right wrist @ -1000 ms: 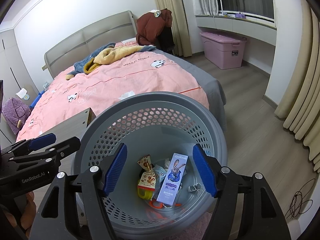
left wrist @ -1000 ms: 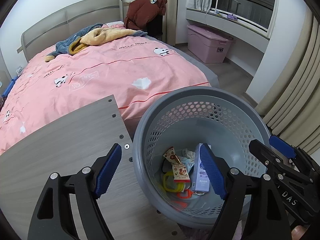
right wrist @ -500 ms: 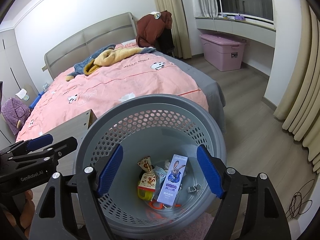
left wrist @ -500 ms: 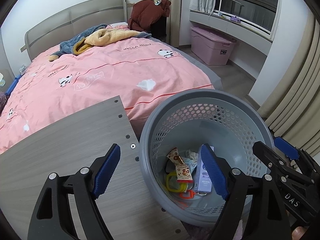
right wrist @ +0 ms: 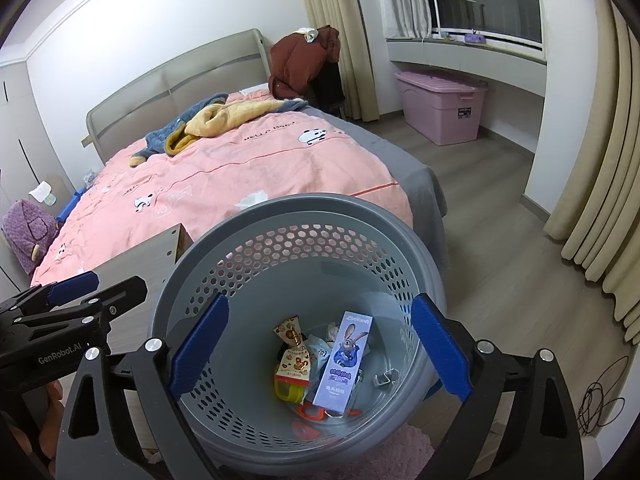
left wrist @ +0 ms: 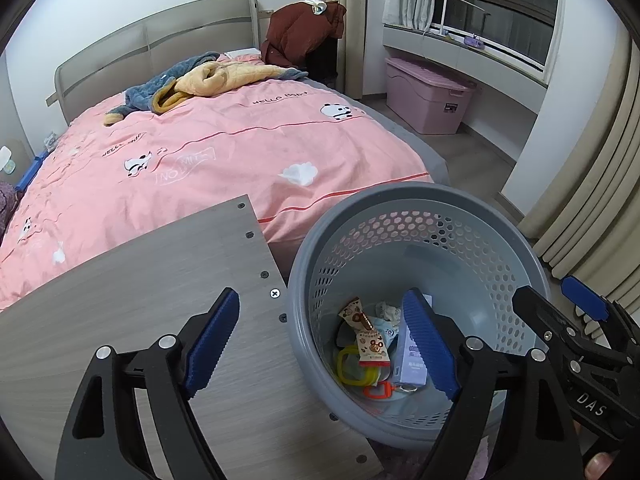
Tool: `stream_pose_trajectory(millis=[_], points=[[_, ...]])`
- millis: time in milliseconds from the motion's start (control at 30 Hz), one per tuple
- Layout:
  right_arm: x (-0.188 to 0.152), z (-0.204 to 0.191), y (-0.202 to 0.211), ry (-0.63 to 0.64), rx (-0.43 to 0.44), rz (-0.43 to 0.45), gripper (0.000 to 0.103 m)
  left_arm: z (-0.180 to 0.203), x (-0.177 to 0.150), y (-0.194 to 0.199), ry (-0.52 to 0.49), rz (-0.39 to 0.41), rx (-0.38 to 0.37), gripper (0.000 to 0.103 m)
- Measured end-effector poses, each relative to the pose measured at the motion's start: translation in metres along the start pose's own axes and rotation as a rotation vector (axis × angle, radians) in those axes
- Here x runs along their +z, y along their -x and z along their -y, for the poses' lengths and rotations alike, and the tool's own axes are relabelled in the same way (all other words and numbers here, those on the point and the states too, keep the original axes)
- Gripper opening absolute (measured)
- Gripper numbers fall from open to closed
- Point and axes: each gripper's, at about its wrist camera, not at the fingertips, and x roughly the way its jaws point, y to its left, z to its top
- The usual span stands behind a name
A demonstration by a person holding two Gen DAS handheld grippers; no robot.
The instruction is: Collect trash
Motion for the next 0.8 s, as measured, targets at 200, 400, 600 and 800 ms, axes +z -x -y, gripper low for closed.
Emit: stream_pose_trajectory(millis=[200, 400, 600, 800], points=[[-0.0015, -0.0027, 0.0029, 0.013, -0.014, 0.013, 0.097, -0.0003, -0.0001, 0.0024, 0.002, 0.006, 0.002, 0.081], [-0.0025, -0.0025, 0.0032, 0.012, -0.015, 0.005, 0.097, -0.0001, -0.0008, 0.0030, 0.002, 0.006, 0.005, 0.081], [-0.0030, -0.0009, 0.0023, 0.008, -0.018, 0.003, 0.097, 0.0016, -0.0021, 0.0031, -0.001, 0.004, -0.002, 0.082], [-0.0043, 0.0019, 0.0003, 0.000, -0.019, -0.002, 0.097, 0.0043, -0.0018, 0.0014, -0.010, 0.002, 0.006, 0.082]])
